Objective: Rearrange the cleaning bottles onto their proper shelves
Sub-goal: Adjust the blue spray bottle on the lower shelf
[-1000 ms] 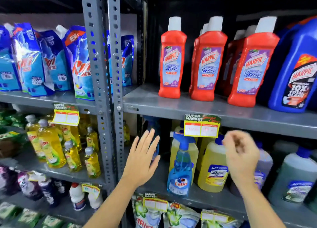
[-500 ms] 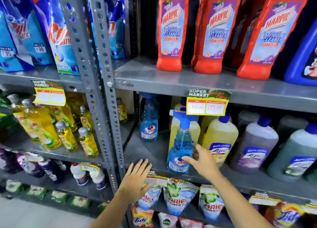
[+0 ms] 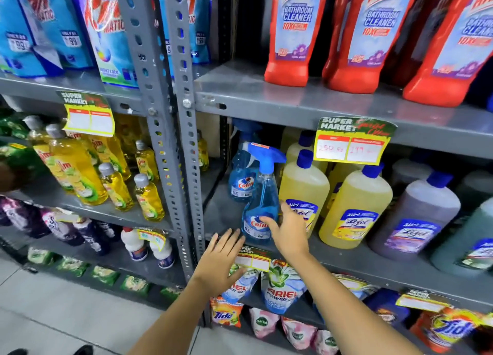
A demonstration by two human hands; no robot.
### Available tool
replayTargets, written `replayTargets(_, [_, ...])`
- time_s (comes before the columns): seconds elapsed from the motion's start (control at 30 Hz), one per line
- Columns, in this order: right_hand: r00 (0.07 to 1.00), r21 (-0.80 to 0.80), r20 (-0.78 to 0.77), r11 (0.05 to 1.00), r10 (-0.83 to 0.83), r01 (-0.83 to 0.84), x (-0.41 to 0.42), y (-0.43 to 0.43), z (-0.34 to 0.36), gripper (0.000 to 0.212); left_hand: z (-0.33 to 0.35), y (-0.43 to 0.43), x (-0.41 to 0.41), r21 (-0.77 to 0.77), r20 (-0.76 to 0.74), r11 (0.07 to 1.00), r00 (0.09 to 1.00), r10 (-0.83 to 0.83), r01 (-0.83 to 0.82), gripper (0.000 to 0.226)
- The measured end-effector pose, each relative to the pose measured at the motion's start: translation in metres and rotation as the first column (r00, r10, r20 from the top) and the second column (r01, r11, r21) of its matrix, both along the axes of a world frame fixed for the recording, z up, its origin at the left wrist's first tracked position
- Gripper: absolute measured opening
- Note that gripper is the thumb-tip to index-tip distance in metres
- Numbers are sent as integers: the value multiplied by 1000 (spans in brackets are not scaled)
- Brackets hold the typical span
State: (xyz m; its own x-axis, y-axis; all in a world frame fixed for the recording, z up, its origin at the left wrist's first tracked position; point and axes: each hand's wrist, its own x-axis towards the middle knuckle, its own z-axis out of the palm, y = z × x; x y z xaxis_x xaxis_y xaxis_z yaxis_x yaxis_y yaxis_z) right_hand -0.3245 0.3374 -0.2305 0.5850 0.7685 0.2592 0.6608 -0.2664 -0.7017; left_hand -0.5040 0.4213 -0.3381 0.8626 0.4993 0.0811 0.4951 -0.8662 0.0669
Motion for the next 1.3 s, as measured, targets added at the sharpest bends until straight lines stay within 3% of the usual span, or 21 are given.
replayTargets(0.17, [1000,-78,-12,997,-11,10,-7,30,7,40,-5,2,-1,33,-62,999,998,20,-18,77])
replayTargets(0.4, [996,-118,-46,990,74,-79,-4,60,12,46,-8,3,-1,18,-40,1000,999,17,-16,74])
replayTargets(0.67, [956,-198,-194,945,221,-259,10,70,17,77,-8,3,-2,33,-34,999,999,11,-10,74])
replayTargets(0.87, [974,-194,-152,961,167,-195,-2,76,9,60,-6,3,-2,37,-27,999,1000,12,-11,73])
replayTargets(1.3, [955,-208,-172,939,241,-274,2,79,10,75,-6,2,-2,35,-35,999,999,19,-18,73])
